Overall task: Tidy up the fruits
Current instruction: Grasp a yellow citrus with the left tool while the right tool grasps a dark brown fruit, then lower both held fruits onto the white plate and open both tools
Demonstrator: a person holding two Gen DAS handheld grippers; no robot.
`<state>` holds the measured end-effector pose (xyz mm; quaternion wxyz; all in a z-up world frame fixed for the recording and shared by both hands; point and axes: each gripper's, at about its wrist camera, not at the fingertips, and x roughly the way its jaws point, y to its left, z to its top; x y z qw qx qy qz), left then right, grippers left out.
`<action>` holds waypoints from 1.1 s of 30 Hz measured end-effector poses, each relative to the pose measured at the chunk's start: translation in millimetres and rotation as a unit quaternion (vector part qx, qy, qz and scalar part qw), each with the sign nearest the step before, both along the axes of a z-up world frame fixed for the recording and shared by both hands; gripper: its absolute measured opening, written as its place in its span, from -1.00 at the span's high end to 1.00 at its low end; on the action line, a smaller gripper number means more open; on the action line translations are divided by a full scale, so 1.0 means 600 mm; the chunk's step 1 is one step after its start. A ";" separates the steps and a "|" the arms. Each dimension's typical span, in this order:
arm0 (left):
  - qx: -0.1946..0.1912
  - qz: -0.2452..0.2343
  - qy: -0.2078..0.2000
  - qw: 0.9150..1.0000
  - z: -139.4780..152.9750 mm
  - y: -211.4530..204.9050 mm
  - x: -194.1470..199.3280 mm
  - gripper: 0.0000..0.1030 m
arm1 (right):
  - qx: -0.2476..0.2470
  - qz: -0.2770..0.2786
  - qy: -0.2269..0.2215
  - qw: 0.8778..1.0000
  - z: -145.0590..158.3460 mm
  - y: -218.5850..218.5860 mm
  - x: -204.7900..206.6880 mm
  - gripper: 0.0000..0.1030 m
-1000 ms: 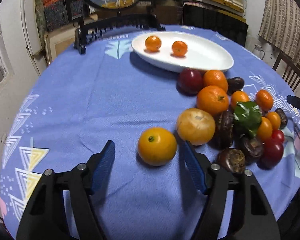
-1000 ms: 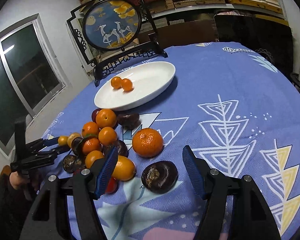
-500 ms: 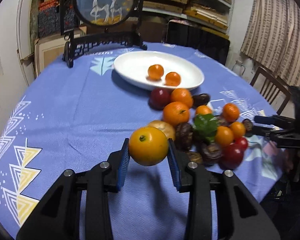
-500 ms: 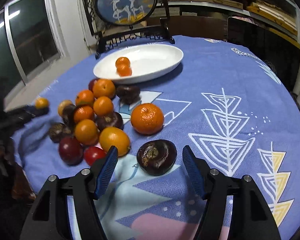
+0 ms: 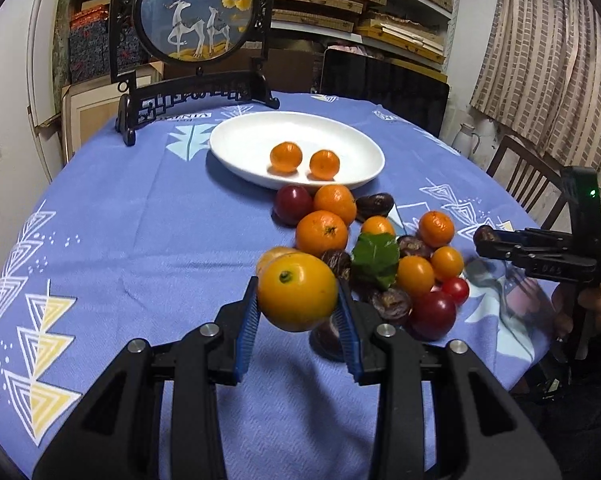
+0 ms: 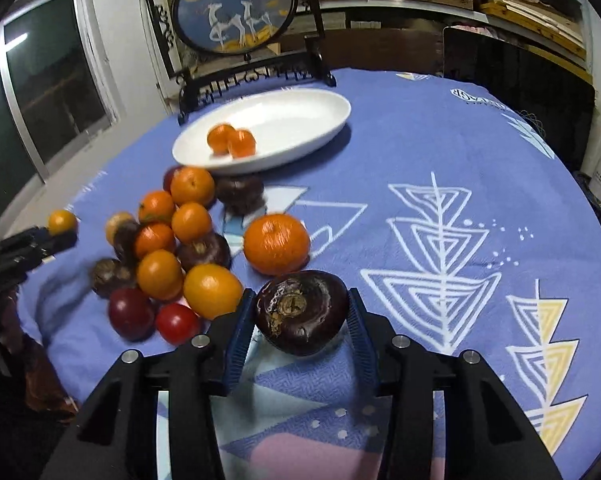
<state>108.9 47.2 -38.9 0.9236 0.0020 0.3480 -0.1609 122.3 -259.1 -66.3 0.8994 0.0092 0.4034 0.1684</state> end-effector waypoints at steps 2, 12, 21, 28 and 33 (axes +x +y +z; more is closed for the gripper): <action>-0.001 -0.006 0.000 1.000 0.007 -0.005 0.010 0.31 | 0.008 0.008 -0.007 1.000 0.019 -0.001 0.004 0.11; 0.010 -0.013 -0.008 1.000 0.060 -0.038 0.173 0.31 | 0.047 0.037 -0.039 0.997 0.122 0.037 0.135 0.11; 0.023 -0.002 0.029 0.999 0.035 -0.054 0.339 0.31 | 0.045 0.030 -0.007 0.999 0.081 0.096 0.289 0.08; 0.000 0.020 0.016 1.000 0.042 -0.033 0.335 -0.18 | 0.034 0.010 -0.031 0.999 0.083 0.090 0.285 -0.14; -0.002 0.007 -0.001 1.000 0.062 -0.029 0.257 -0.32 | 0.043 0.006 -0.040 0.998 0.092 0.063 0.226 -0.14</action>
